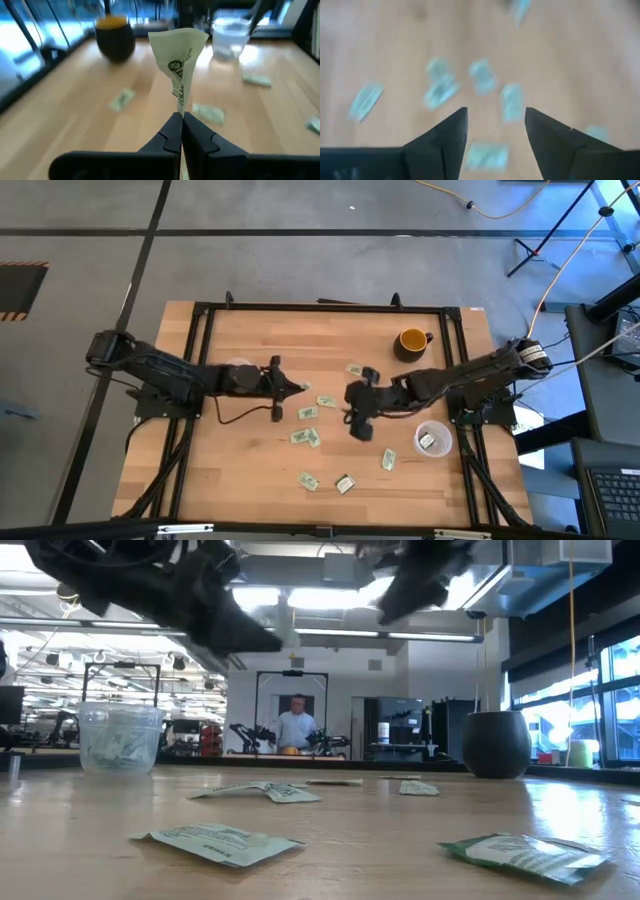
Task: Pick and place Stevia / Truvia into bins
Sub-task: Put the white stevia packet into the left transparent container
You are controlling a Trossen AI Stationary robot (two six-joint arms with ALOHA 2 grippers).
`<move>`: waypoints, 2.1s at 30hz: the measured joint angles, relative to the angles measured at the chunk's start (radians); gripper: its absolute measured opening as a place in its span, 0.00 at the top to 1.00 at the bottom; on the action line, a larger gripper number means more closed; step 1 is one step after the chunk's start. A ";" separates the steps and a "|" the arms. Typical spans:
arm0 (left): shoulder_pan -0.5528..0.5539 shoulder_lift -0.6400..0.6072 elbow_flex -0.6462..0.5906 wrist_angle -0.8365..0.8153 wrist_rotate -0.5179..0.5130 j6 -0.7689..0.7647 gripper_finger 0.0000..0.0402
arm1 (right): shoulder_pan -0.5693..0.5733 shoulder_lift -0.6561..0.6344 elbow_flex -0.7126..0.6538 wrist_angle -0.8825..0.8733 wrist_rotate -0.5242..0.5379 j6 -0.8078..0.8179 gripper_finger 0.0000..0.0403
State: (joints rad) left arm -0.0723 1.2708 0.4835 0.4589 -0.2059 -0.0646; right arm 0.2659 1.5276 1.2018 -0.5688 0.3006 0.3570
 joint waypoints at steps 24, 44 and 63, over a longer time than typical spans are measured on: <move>0.012 -0.513 0.209 -1.423 -0.144 -0.624 0.99 | 0.144 0.008 0.000 -0.201 -0.092 0.319 0.50; 0.102 -0.275 0.187 -1.554 -0.011 -0.681 0.99 | 0.158 0.008 0.000 -0.231 -0.085 0.352 0.50; 0.102 -0.258 0.303 -1.551 -0.083 -0.559 0.88 | 0.159 0.009 -0.145 -0.235 -0.243 0.474 0.50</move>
State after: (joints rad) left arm 0.0299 1.0126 0.7862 -1.0925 -0.2890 -0.6238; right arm 0.4248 1.5364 1.0569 -0.8040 0.0580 0.8307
